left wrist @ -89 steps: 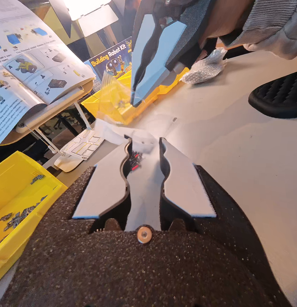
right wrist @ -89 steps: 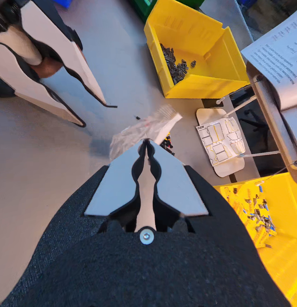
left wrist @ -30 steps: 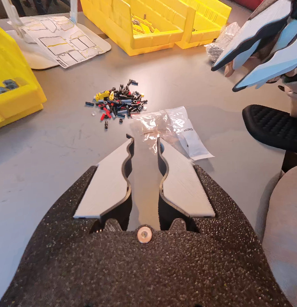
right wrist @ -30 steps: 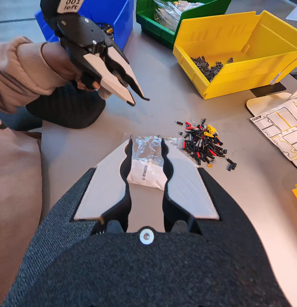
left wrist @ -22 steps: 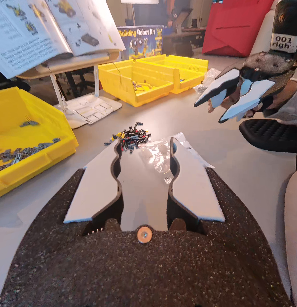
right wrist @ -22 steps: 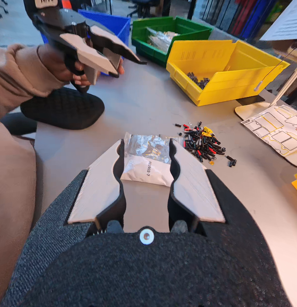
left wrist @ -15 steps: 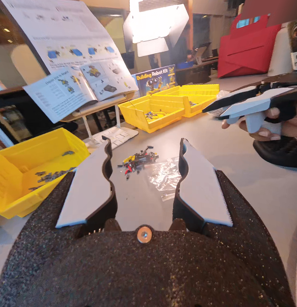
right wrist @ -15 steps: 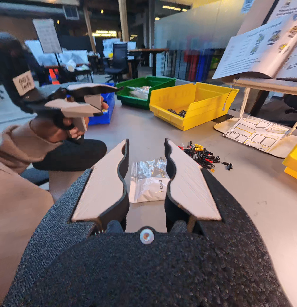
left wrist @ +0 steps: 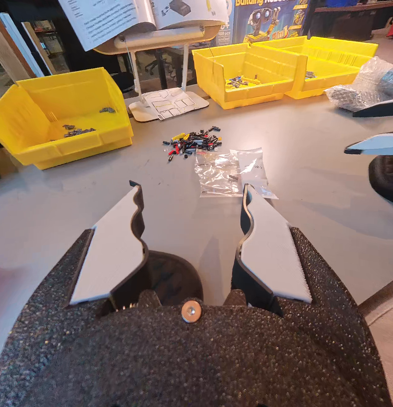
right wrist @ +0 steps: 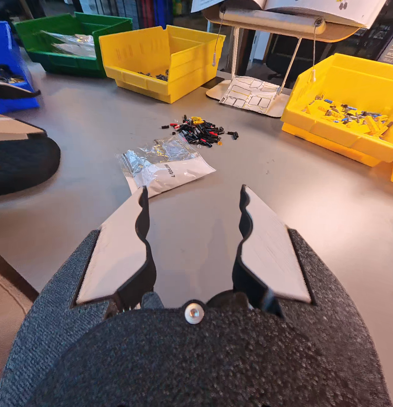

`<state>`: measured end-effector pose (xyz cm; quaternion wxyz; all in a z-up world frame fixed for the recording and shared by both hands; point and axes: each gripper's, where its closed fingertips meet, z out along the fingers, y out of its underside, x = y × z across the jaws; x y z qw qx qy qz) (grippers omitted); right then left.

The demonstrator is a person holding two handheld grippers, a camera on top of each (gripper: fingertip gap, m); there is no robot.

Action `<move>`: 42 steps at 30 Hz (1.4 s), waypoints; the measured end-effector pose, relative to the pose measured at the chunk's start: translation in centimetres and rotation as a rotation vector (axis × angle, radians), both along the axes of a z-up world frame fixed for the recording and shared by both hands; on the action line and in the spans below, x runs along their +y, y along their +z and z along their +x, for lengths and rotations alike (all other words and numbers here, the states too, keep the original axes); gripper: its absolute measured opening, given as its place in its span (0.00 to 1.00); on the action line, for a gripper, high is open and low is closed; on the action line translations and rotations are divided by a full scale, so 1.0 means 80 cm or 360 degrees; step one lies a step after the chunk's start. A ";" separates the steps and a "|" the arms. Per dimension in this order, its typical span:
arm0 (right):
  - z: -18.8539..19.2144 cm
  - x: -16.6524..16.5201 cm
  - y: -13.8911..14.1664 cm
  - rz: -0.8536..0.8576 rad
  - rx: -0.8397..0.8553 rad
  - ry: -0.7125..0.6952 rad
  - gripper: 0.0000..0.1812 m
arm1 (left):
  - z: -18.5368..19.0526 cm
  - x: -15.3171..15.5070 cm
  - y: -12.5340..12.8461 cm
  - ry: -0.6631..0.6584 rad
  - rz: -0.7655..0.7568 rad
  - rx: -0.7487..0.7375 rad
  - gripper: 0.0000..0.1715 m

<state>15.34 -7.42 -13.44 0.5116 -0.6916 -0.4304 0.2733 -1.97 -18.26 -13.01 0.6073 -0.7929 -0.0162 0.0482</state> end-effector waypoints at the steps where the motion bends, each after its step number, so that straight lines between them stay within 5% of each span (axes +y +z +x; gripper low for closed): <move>1: 0.003 0.002 0.002 0.0011 -0.0004 -0.0005 0.46 | -0.002 -0.003 0.002 0.0010 0.0021 -0.0014 0.52; 15: -0.003 0.007 -0.010 -0.0052 -0.0009 0.0015 0.52 | -0.001 -0.002 -0.004 -0.0107 0.0093 -0.0448 0.62; 42: -0.016 -0.003 -0.011 -0.0076 0.0040 0.0082 0.49 | -0.001 0.004 -0.011 -0.0083 0.0071 -0.0447 0.62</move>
